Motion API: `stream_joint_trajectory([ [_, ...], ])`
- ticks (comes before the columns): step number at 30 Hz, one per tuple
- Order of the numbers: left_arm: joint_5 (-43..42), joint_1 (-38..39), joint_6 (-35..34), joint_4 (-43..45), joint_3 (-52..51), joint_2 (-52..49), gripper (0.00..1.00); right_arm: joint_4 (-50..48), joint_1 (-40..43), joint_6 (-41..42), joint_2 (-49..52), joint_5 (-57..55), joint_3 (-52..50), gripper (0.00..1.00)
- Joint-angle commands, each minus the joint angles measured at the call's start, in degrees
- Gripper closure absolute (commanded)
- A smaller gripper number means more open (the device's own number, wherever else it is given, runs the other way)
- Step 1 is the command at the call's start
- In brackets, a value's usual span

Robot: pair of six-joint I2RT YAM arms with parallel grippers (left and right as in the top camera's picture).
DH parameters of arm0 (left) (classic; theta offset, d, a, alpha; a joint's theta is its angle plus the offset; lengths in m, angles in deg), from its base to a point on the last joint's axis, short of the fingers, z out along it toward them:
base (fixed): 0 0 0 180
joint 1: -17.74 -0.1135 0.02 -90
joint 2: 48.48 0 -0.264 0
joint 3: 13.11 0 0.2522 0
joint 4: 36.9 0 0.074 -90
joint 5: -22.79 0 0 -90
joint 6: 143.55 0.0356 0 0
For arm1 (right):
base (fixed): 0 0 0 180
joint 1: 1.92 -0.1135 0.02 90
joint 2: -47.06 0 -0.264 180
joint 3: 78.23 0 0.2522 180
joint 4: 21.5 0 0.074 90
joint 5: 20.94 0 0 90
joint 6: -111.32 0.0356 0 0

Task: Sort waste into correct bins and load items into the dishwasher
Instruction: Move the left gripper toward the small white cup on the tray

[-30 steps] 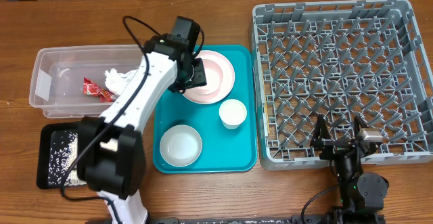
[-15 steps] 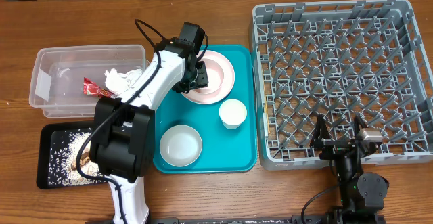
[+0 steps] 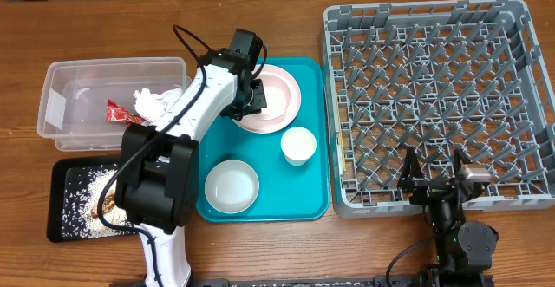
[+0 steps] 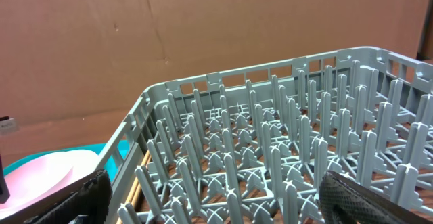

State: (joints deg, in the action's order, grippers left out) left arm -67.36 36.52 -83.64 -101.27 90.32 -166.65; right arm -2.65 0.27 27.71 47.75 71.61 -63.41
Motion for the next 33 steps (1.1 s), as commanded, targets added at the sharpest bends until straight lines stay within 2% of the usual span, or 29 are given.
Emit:
stream_joint_trajectory([
  [1,0.76,0.37,-0.37,-0.17,0.81,-0.66,0.67,-0.44,-0.33,0.28,-0.52,-0.35,-0.59,0.00],
  [6,0.79,0.35,-0.31,-0.57,0.81,-0.66,0.56,-0.44,-0.31,0.28,-0.52,-0.35,-0.59,0.00],
  [7,0.81,0.26,0.42,-0.57,0.81,-0.66,0.46,-0.44,-0.31,0.28,-0.52,-0.37,-0.59,0.00],
  [8,0.81,0.22,0.52,-0.57,0.81,-0.66,0.44,-0.44,-0.31,0.28,-0.52,-0.35,-0.59,0.00],
  [18,-2.69,-1.86,-0.72,-2.93,2.78,3.30,0.45,-0.44,-0.31,0.28,-0.52,-0.35,-0.59,0.00],
  [24,-16.28,-2.49,6.60,-6.23,3.50,12.94,0.44,-0.44,-0.31,0.28,-0.52,-0.35,-0.59,0.00],
  [29,-17.40,1.18,10.19,-15.78,3.45,15.34,0.46,-0.44,-0.31,0.28,-0.52,-0.37,-0.59,0.00],
  [33,-17.27,5.03,12.11,-18.75,1.40,15.10,0.47,-0.44,-0.31,0.28,-0.52,-0.35,-0.59,0.00],
])
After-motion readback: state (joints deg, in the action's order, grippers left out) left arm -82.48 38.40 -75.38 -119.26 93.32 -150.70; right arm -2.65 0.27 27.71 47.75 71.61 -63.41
